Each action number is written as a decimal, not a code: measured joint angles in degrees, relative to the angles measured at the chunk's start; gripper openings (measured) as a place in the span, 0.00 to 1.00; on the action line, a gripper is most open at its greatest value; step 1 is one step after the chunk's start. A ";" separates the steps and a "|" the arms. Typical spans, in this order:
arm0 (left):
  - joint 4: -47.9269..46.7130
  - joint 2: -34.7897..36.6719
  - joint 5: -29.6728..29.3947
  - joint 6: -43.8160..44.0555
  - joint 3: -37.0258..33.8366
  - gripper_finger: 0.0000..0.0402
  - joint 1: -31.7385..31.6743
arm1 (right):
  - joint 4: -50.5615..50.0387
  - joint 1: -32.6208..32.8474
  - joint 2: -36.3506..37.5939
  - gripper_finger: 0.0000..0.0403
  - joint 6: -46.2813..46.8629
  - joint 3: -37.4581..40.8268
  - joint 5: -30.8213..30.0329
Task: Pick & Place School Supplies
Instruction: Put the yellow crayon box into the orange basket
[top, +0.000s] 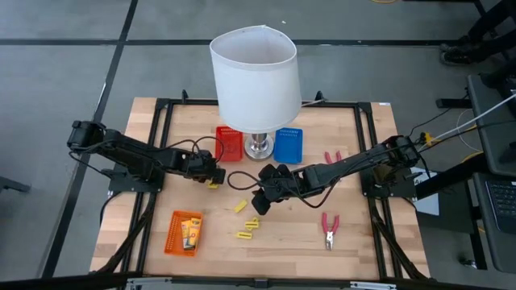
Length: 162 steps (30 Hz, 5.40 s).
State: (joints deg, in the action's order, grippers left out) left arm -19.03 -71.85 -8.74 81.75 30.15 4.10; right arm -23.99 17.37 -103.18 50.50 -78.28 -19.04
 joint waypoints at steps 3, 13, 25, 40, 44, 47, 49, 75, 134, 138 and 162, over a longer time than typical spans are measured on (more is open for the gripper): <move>-0.65 0.00 -0.10 -0.02 0.02 0.64 0.00 | 0.02 0.00 0.00 0.45 0.02 0.00 -0.44; -1.33 0.02 -0.45 -0.48 0.13 0.64 -0.02 | 0.17 0.09 0.00 0.45 0.02 0.00 -0.66; -2.72 0.07 -0.54 -0.48 0.17 0.64 -0.02 | 0.30 0.09 0.00 0.45 0.03 0.00 -0.66; -1.88 -3.21 0.37 -1.03 0.43 0.64 1.14 | 0.35 0.09 0.00 0.45 0.02 0.00 -1.09; -1.95 -3.98 0.03 -0.80 0.46 0.64 1.75 | 0.35 0.09 0.00 0.45 0.02 0.00 -1.07; -2.58 -4.09 -0.08 -0.67 0.46 0.64 2.05 | 0.35 0.11 0.00 0.45 0.02 0.00 -1.07; -3.28 -4.11 0.19 -0.32 0.46 0.64 2.12 | 0.33 0.11 0.00 0.45 0.02 0.00 -1.05; -2.50 -1.79 2.17 2.06 1.20 0.64 5.84 | -0.24 0.52 0.00 0.45 0.07 0.00 -1.03; -5.51 -2.54 -10.61 12.05 1.09 0.64 6.57 | -0.48 1.11 0.00 0.45 -0.65 0.00 -0.86; -6.61 -3.22 -9.69 11.02 1.09 0.64 6.58 | -0.49 1.11 0.00 0.45 -0.81 0.00 -0.86; -9.70 -4.63 -9.81 20.81 1.07 0.64 12.37 | -0.33 1.11 0.00 0.45 0.04 0.00 -1.07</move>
State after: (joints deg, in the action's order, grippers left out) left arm -28.73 -76.49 -18.55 102.56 31.22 16.47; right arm -24.32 18.48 -103.18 50.54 -78.28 -20.12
